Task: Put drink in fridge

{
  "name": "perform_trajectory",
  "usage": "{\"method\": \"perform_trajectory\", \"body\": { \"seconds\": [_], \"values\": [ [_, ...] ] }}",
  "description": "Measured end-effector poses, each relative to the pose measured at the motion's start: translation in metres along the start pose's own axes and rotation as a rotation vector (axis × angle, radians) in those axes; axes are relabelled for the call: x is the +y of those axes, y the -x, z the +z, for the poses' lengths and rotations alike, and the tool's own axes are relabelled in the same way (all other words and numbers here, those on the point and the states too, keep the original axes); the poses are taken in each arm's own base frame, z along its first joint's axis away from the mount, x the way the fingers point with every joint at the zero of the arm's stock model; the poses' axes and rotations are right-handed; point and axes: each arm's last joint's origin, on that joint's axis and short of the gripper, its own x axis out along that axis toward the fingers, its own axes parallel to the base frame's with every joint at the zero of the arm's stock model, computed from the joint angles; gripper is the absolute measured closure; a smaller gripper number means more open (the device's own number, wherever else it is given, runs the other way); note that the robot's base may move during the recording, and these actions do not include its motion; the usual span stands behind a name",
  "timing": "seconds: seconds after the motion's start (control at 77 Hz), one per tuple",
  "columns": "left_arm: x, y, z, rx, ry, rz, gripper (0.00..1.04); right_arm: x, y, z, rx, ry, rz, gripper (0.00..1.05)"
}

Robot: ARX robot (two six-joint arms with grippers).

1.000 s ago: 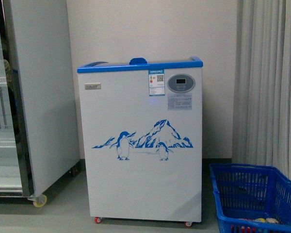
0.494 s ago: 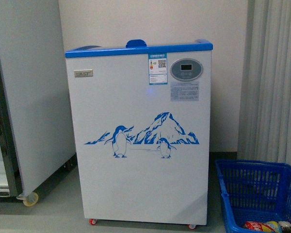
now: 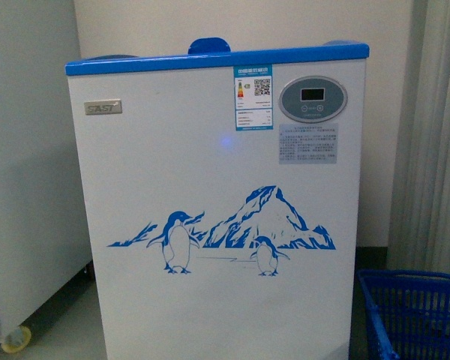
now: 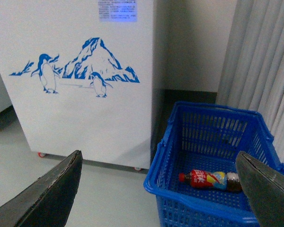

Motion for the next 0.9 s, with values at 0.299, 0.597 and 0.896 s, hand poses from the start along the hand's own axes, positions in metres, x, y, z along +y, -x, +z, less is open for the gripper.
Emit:
{"method": "perform_trajectory", "body": {
  "seconds": [0.299,0.597,0.896],
  "values": [
    [0.0000,0.0000,0.0000,0.000,0.000,0.000,0.08,0.0000,0.0000,0.0000,0.000,0.000,0.000,0.08],
    [0.0000,0.0000,0.0000,0.000,0.000,0.000,0.08,0.0000,0.0000,0.0000,0.000,0.000,0.000,0.08],
    [0.0000,0.0000,-0.0001,0.001,0.000,0.000,0.08,0.0000,0.0000,-0.0001,0.001,0.000,0.000,0.08]
  ]
}}
